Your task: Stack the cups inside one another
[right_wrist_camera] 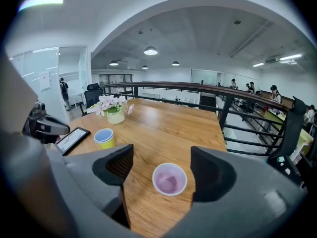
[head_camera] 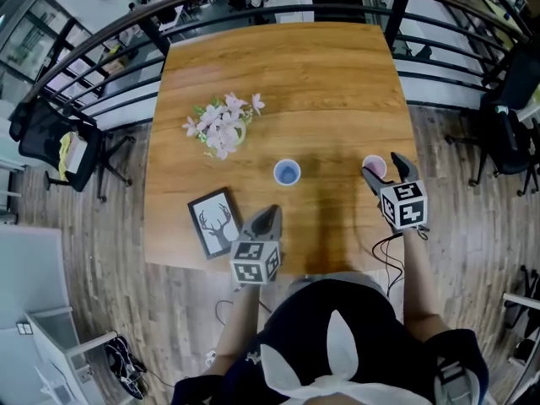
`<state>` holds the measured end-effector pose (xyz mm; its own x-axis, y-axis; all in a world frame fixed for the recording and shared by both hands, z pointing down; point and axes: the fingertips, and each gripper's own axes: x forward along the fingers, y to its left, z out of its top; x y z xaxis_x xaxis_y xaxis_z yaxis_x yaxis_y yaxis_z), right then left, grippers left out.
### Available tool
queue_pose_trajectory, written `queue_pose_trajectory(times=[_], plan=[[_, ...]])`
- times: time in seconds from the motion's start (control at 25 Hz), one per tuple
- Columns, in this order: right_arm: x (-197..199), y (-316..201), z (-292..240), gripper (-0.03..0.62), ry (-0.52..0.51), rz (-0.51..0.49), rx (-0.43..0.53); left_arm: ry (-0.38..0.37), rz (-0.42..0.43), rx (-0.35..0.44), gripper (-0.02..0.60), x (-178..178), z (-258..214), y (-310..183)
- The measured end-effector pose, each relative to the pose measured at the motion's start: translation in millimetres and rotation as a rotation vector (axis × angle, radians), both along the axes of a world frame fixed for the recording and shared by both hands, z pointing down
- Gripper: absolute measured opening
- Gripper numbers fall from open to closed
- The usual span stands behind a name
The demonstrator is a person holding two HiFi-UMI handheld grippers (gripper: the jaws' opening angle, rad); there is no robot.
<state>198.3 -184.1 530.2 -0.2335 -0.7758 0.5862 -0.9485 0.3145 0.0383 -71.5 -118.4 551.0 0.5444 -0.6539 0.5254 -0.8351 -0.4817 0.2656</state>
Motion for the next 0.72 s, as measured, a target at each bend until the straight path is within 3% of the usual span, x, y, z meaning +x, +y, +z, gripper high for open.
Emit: queue_pose_trajectory(times=[0.72], plan=[[15, 4, 66, 0.359, -0.009, 0.070, -0.147, -0.023, 0.006, -0.012, 0.026, -3, 4, 0]])
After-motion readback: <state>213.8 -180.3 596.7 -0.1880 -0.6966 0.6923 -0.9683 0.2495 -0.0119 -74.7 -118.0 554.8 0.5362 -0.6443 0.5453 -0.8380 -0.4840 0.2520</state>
